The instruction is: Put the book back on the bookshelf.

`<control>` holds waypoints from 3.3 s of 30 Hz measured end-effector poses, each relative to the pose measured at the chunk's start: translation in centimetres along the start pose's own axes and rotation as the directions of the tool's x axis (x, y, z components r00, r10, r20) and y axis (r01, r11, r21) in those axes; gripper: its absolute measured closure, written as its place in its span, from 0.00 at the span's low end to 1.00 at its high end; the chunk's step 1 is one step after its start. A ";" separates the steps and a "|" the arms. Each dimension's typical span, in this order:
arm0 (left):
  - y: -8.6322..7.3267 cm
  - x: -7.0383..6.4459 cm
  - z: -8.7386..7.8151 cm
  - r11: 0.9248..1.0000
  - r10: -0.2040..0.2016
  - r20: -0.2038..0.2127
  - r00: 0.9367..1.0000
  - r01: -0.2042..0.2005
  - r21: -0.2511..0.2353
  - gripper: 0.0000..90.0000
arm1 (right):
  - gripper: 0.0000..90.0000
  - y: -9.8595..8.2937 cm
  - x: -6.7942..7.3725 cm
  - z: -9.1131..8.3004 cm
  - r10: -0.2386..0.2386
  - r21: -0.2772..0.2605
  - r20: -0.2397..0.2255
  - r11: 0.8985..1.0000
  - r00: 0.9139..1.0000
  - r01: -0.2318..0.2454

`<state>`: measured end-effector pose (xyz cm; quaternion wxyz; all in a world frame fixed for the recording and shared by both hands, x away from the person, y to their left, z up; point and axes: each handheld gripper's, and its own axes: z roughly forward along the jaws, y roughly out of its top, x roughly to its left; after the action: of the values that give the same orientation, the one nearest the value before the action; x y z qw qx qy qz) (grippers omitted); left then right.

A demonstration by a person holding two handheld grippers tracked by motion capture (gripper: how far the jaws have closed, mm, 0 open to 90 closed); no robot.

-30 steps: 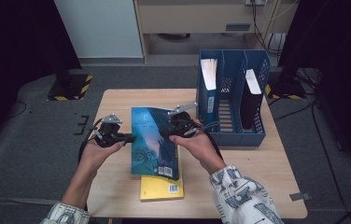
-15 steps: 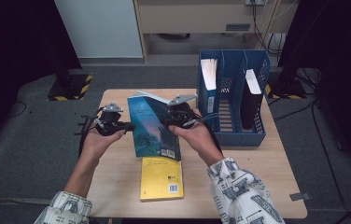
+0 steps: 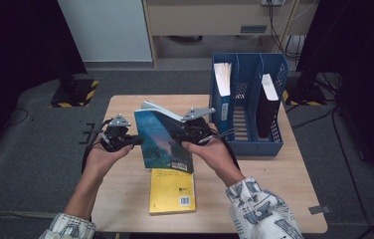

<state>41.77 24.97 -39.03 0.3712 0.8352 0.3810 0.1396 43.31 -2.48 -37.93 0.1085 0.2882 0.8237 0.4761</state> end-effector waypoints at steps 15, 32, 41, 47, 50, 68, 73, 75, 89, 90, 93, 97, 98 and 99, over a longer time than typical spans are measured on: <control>-0.6 -0.9 -0.5 1.000 0.017 0.007 1.000 -0.017 -0.022 0.89 | 0.73 0.6 1.9 -1.6 -0.062 -0.013 -0.087 0.998 0.994 0.061; -7.3 -1.2 2.7 0.997 -0.074 -0.106 0.992 0.073 -0.011 0.40 | 0.78 1.1 1.4 -1.8 -0.057 -0.014 -0.103 0.998 0.993 0.056; -10.4 -0.2 4.4 0.991 -0.113 -0.176 0.978 0.124 0.052 0.11 | 0.78 1.4 1.3 -1.9 -0.063 -0.015 -0.114 0.998 0.992 0.062; -11.7 0.6 4.6 0.987 -0.124 -0.205 0.971 0.143 0.079 0.07 | 0.80 1.7 1.0 -1.7 -0.061 -0.011 -0.095 0.998 0.994 0.060; -12.1 1.0 4.6 0.984 -0.133 -0.210 0.969 0.155 0.092 0.07 | 0.81 1.8 0.7 -1.6 -0.054 -0.015 -0.092 0.998 0.994 0.053; -13.2 1.9 5.2 0.973 -0.125 -0.242 0.962 0.167 0.161 0.07 | 0.82 3.2 -0.6 -0.7 0.094 -0.024 -0.072 0.995 0.993 -0.096; -13.4 2.0 5.2 0.973 -0.131 -0.243 0.961 0.172 0.153 0.06 | 0.82 3.7 -0.8 -1.1 0.113 -0.026 -0.069 0.993 0.991 -0.115; -13.4 2.0 5.2 0.974 -0.131 -0.244 0.961 0.171 0.151 0.05 | 0.82 3.8 -0.8 -1.3 0.122 -0.028 -0.069 0.992 0.990 -0.124; -14.5 1.6 5.5 0.983 -0.161 -0.241 0.957 0.178 0.050 0.00 | 0.82 4.5 -1.0 -3.7 0.106 -0.036 -0.025 0.994 0.994 -0.107; -14.5 1.6 5.5 0.983 -0.158 -0.243 0.957 0.175 0.048 0.00 | 0.82 4.5 -1.0 -3.9 0.109 -0.036 -0.023 0.993 0.994 -0.109; -14.6 1.5 5.6 0.985 -0.159 -0.242 0.957 0.171 0.031 0.00 | 0.82 4.4 -1.1 -4.3 0.112 -0.035 -0.014 0.993 0.994 -0.112; -14.7 1.6 5.6 0.986 -0.156 -0.240 0.958 0.165 0.019 0.00 | 0.82 4.1 -1.1 -5.1 0.110 -0.036 -0.006 0.993 0.994 -0.110; -14.7 1.6 5.6 0.986 -0.155 -0.240 0.958 0.164 0.018 0.00 | 0.82 4.0 -1.1 -5.3 0.115 -0.035 -0.006 0.993 0.993 -0.115; -14.8 1.6 5.6 0.986 -0.155 -0.239 0.959 0.163 0.015 0.00 | 0.82 3.9 -1.1 -5.5 0.114 -0.037 -0.005 0.993 0.993 -0.114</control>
<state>37.86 29.64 -53.69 0.3185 0.7855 0.4909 0.2014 43.19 -5.57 -31.87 0.0850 0.3320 0.7970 0.4973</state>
